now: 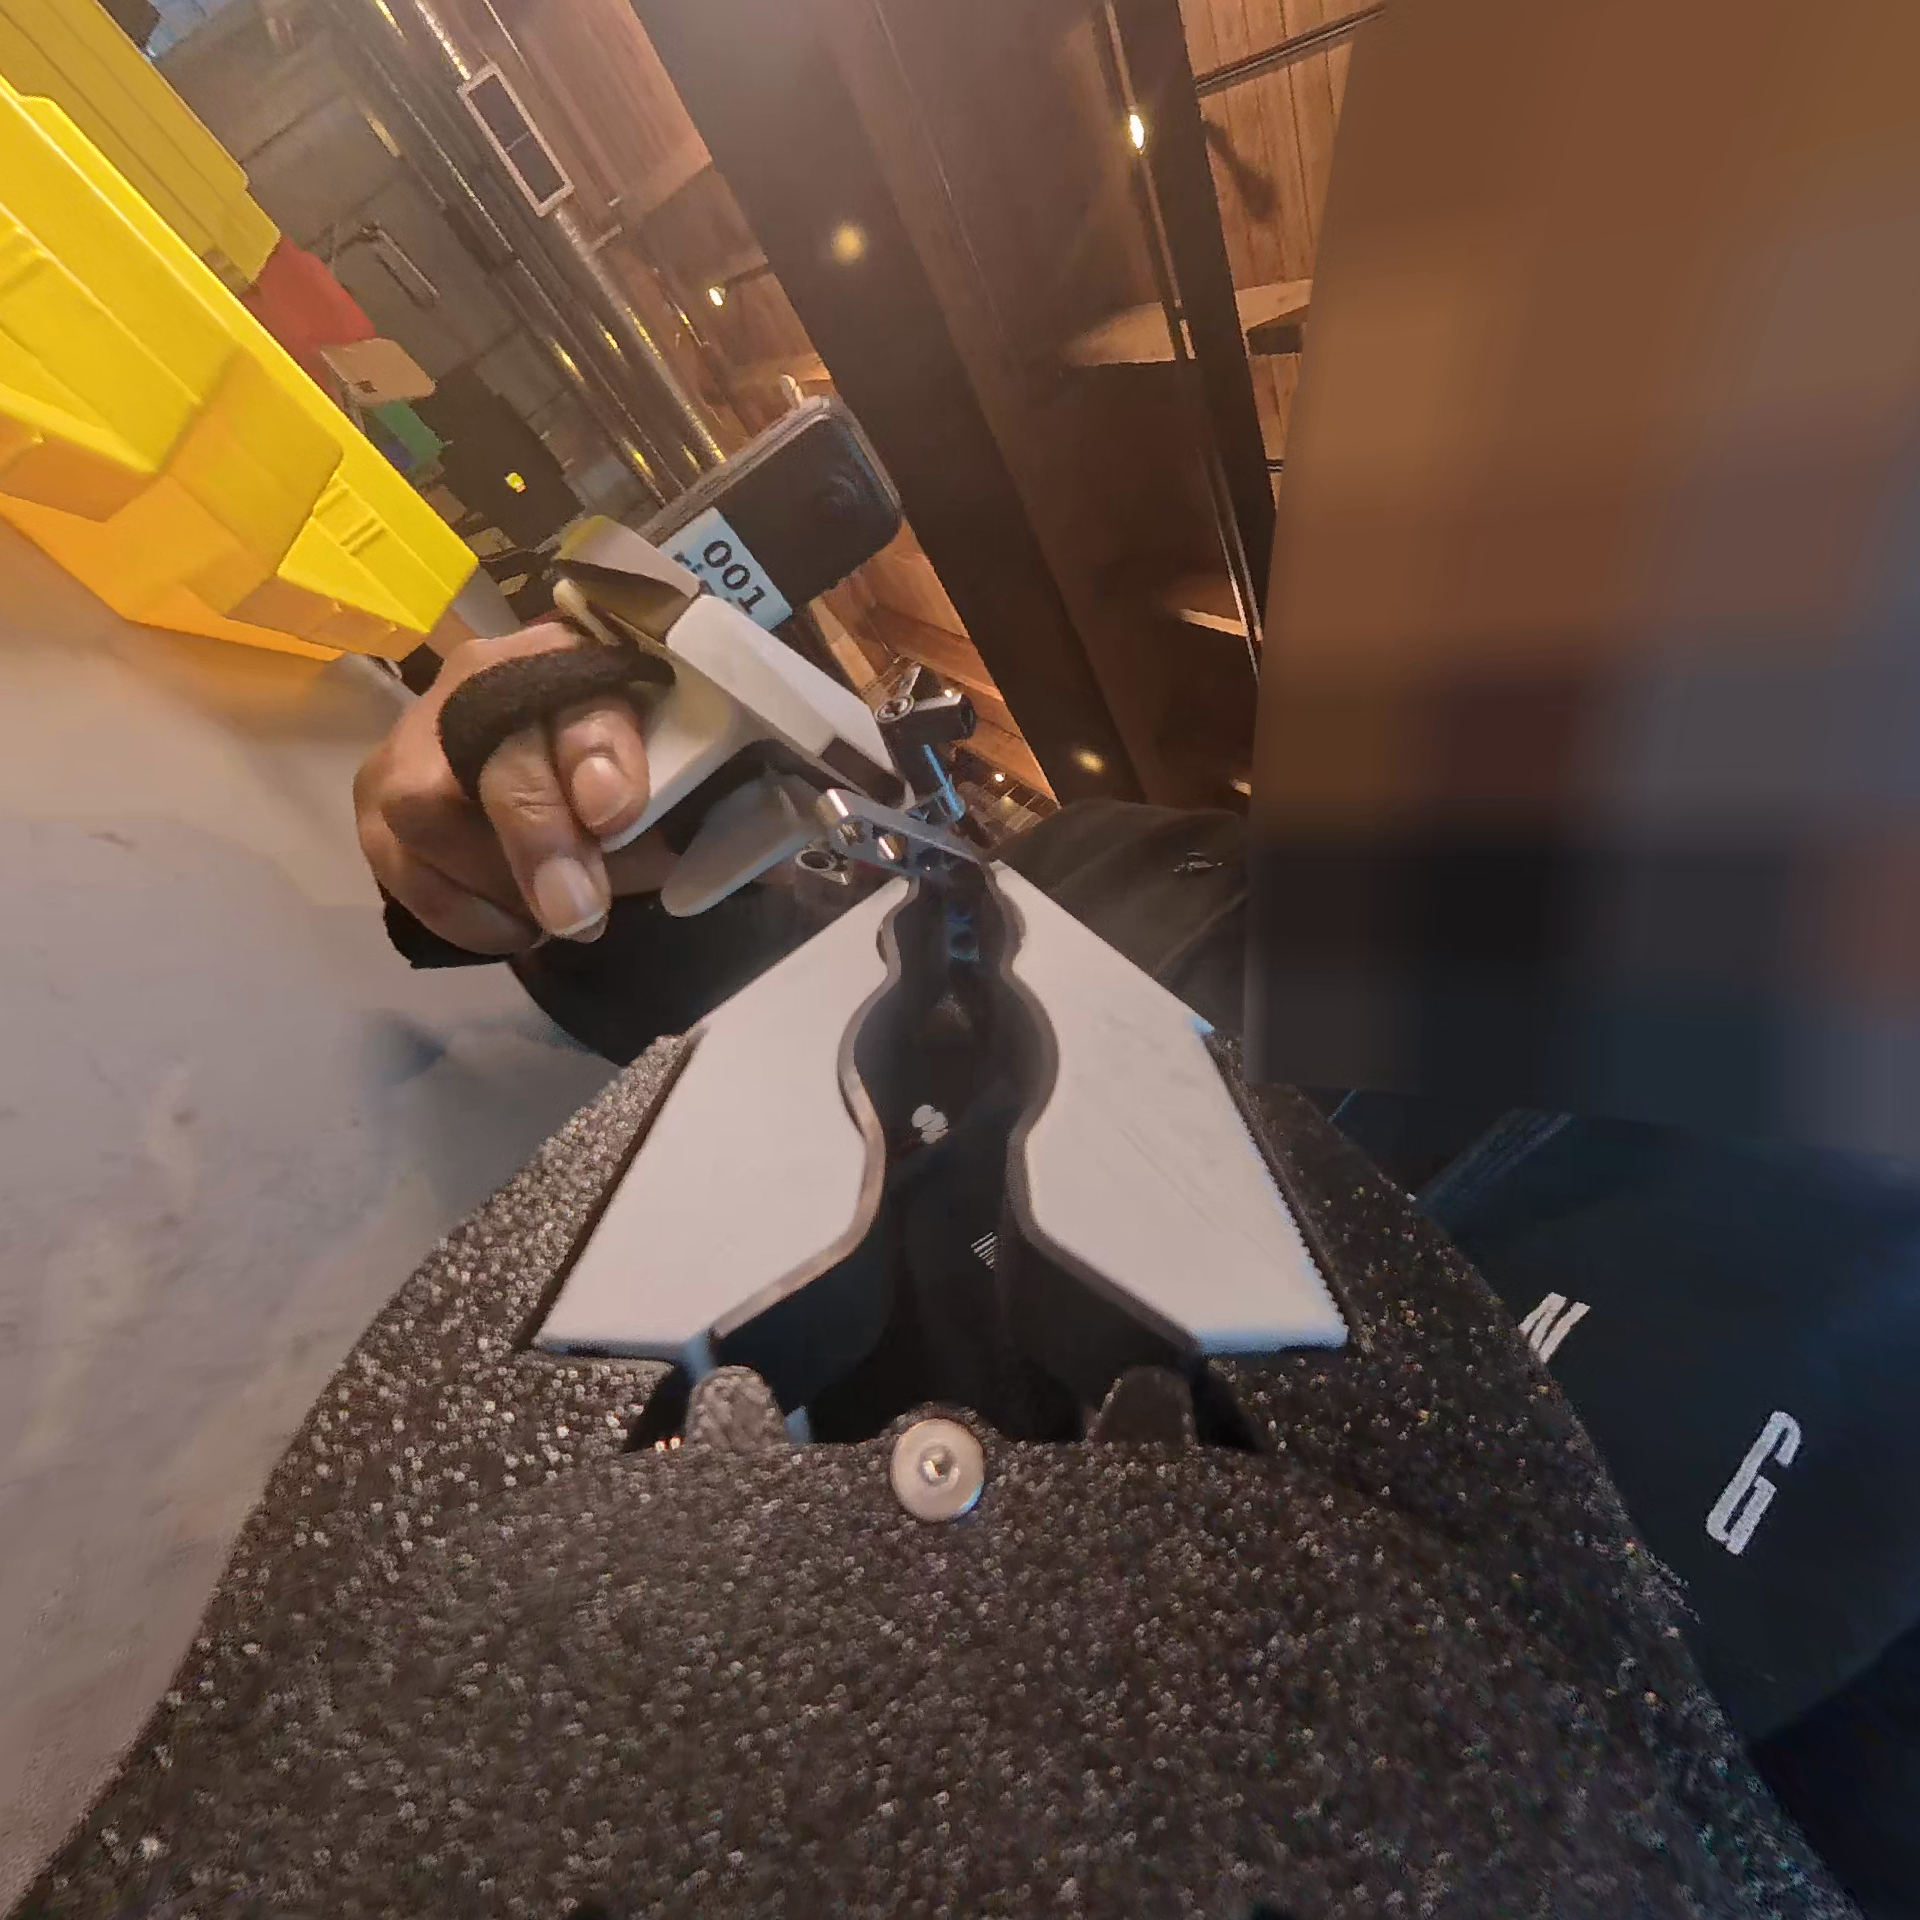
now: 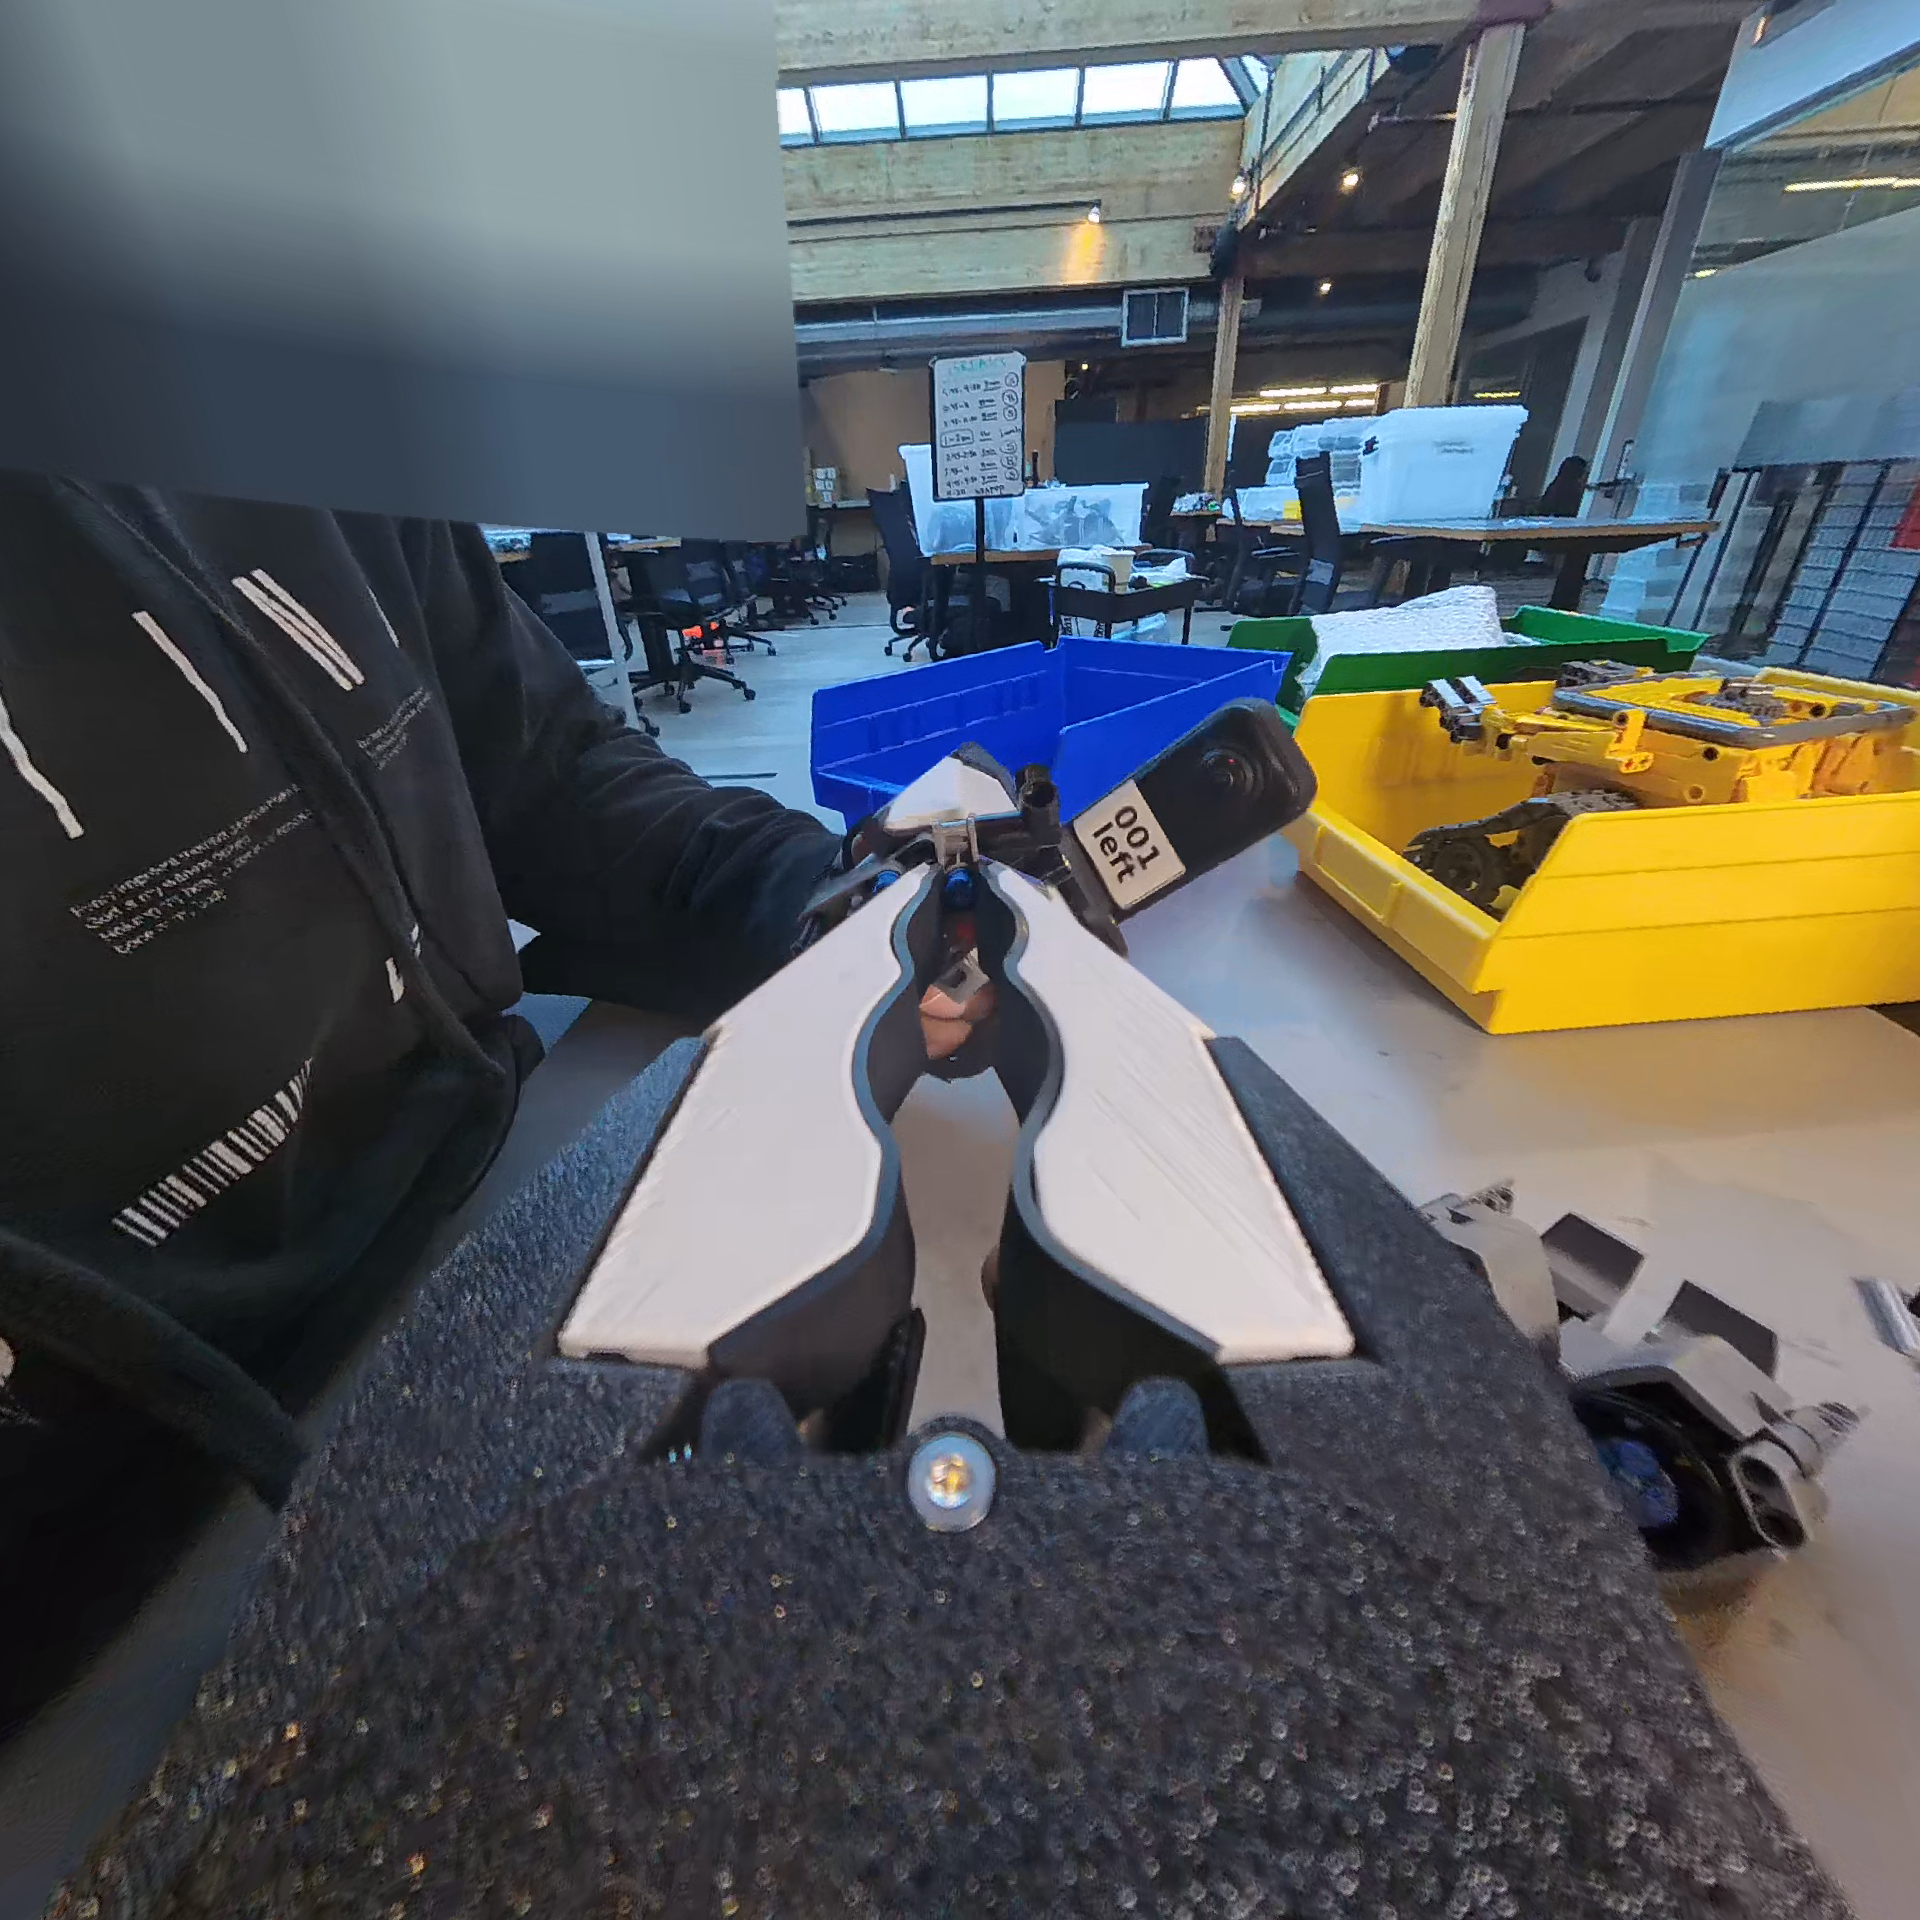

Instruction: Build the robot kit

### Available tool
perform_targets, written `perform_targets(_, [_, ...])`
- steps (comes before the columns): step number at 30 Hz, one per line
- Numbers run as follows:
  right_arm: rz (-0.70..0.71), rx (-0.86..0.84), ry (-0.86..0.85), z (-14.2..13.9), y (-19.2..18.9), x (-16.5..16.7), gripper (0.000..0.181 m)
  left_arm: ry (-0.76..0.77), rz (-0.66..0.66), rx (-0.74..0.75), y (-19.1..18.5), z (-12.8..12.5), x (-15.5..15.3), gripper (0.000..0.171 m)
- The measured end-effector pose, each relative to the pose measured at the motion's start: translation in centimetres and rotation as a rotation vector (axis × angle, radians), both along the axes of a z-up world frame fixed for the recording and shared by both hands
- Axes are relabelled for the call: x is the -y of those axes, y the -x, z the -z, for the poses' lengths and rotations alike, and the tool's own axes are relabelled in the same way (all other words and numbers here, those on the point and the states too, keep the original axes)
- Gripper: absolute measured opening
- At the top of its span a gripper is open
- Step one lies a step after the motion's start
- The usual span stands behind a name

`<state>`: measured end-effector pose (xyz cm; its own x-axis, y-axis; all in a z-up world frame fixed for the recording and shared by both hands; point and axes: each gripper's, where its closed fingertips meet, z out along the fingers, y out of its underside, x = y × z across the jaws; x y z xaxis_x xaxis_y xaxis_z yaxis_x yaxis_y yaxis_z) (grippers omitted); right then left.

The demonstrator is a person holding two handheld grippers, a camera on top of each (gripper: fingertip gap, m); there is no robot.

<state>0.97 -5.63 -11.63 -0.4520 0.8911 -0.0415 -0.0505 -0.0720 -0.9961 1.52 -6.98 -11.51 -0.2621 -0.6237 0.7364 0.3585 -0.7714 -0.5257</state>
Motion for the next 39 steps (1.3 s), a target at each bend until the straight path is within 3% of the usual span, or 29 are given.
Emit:
perform_targets(5, [-0.022,0.081,0.015,1.3,0.0,-0.6,0.005,-0.016,-0.031,-0.120,0.0,1.3,-0.5,0.008])
perform_targets(15, [0.066,0.113,-0.093,2.2,0.0,-1.5,0.006,-0.059,-0.155,-0.271,0.3,2.4,-1.5,0.008])
perform_targets(39, [0.098,0.127,-0.189,3.0,0.2,-1.5,0.011,-0.054,-0.163,-0.258,0.6,2.4,-1.6,0.007])
